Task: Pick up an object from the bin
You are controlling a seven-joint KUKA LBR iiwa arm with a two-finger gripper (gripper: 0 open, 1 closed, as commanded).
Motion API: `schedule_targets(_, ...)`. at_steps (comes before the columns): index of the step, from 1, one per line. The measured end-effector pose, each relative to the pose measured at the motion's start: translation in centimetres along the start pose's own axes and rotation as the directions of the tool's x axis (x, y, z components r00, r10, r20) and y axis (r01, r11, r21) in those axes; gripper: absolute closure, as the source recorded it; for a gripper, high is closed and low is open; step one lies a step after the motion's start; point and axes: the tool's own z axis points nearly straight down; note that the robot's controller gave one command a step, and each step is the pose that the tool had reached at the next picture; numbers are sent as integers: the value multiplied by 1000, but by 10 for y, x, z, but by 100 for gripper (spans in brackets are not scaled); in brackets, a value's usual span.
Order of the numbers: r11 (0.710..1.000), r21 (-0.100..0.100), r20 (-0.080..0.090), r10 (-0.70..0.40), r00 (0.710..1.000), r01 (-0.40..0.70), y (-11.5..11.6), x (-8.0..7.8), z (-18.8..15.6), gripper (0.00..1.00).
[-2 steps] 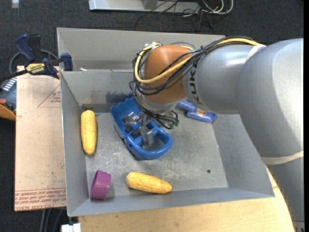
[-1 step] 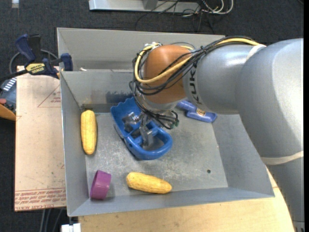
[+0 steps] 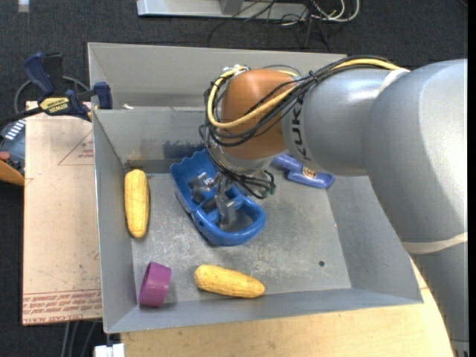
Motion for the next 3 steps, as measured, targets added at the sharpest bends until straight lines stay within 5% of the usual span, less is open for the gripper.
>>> schedule_targets(3, 1000, 0, 0, 0, 1000, 0, 0, 0, 0, 100)
